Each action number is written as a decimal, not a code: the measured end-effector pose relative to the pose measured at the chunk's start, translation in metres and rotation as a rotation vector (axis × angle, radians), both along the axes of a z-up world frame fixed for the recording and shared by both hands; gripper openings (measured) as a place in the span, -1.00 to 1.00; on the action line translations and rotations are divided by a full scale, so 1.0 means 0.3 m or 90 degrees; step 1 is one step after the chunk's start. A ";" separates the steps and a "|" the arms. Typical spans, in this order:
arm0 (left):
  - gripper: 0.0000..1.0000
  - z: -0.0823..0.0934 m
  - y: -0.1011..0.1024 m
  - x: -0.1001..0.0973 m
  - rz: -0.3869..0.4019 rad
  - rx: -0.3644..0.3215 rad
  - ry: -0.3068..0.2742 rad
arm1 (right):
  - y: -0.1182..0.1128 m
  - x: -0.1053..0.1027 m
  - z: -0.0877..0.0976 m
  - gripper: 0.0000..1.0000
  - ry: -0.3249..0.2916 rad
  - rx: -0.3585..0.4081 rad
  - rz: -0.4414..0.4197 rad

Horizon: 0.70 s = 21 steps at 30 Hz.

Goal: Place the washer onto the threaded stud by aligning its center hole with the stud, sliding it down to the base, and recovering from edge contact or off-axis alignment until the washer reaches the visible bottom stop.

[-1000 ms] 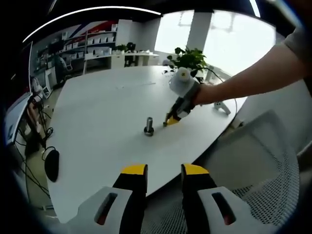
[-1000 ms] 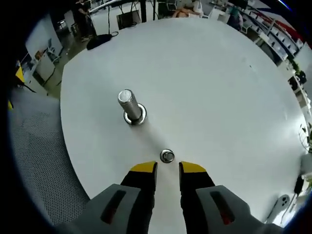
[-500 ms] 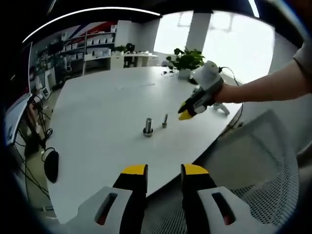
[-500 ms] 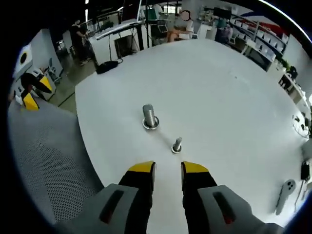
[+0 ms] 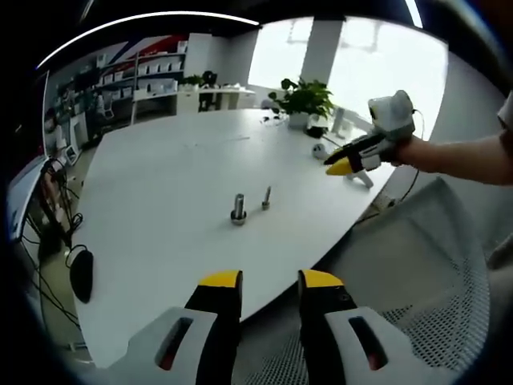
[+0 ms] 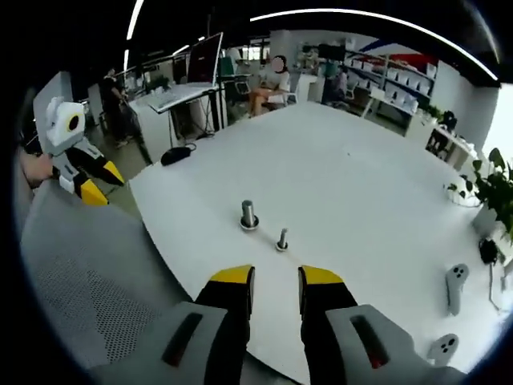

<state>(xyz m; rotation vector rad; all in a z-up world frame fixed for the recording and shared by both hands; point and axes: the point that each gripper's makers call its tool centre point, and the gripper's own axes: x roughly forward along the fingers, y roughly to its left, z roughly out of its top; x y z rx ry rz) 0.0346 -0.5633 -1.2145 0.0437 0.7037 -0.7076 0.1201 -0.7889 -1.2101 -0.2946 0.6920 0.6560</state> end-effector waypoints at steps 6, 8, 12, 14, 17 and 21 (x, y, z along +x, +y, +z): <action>-0.49 0.000 -0.002 -0.002 -0.002 -0.001 -0.001 | -0.077 -0.083 0.047 -0.52 -0.023 0.019 -0.033; -0.49 0.000 -0.004 -0.002 -0.005 -0.002 0.000 | -0.100 -0.105 0.060 -0.52 -0.026 0.014 -0.041; -0.49 0.002 -0.005 -0.001 -0.005 -0.002 -0.002 | -0.104 -0.103 0.075 -0.52 -0.025 0.093 -0.106; -0.49 0.003 -0.005 0.001 -0.005 -0.003 -0.003 | -0.091 -0.097 0.080 -0.52 -0.028 0.116 -0.122; -0.50 0.000 -0.005 -0.002 -0.008 0.000 -0.001 | -0.061 -0.104 0.074 -0.52 -0.029 0.117 -0.112; -0.52 0.009 0.007 0.011 0.009 -0.003 -0.012 | -0.077 -0.127 0.059 -0.52 -0.040 0.093 -0.108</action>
